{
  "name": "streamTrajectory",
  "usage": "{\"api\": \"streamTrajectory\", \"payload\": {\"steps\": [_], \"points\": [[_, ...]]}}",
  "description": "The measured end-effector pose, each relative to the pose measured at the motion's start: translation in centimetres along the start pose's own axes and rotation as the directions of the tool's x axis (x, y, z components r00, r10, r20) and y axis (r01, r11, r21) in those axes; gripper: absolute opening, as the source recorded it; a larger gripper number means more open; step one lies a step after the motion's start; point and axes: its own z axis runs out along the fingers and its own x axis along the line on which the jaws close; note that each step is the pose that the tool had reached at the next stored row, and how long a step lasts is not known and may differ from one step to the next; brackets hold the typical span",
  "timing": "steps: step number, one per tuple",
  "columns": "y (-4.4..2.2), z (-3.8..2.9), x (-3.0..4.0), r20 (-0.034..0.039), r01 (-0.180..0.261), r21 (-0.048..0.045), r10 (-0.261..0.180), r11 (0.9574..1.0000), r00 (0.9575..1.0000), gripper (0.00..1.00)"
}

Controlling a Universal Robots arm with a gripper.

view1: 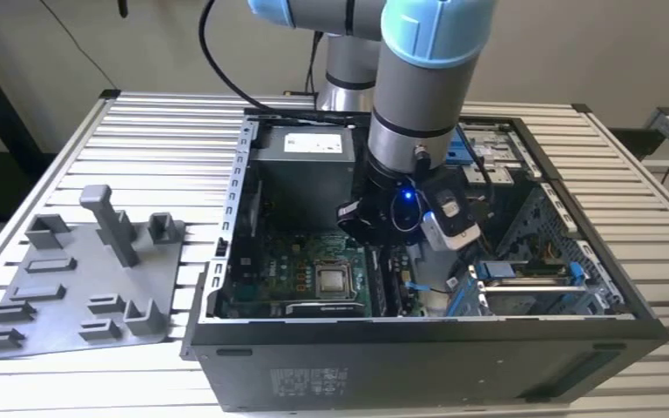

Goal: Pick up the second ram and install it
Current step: 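Insert the second ram into the second slot, then press down the second ram until it locks into place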

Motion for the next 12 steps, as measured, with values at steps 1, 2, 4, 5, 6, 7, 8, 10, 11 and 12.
{"api": "streamTrajectory", "payload": {"steps": [1, 2, 4, 5, 6, 7, 8, 10, 11, 12], "points": [[0.0, 0.0, 0.0, 0.0, 0.0, -0.0001, 0.0, 1.0, 1.0, 0.11], [0.0, 0.0, 0.0, 0.0, 0.0, -0.0002, 0.0, 1.0, 1.0, 0.11], [0.0, 0.0, 0.0, 0.0, 0.0, -0.0003, 0.0, 1.0, 1.0, 0.11], [0.0, 0.0, 0.0, 0.0, 0.0, -0.0004, 0.0, 1.0, 1.0, 0.11], [0.0, 0.0, 0.0, 0.0, 0.0, -0.0004, 0.0, 1.0, 1.0, 0.11], [0.0, 0.0, 0.0, 0.0, 0.0, -0.0007, 0.0, 1.0, 1.0, 0.11], [0.0, 0.0, 0.0, 0.0, 0.0, -0.0009, 0.0, 1.0, 1.0, 0.11], [0.0, 0.0, 0.0, 0.0, 0.0, -0.0011, 0.0, 1.0, 1.0, 0.11], [0.0, 0.0, 0.0, 0.0, 0.0, -0.0012, 0.0, 1.0, 1.0, 0.11], [0.0, 0.0, 0.0, 0.0, 0.0, -0.0013, 0.0, 1.0, 1.0, 0.11]]}}
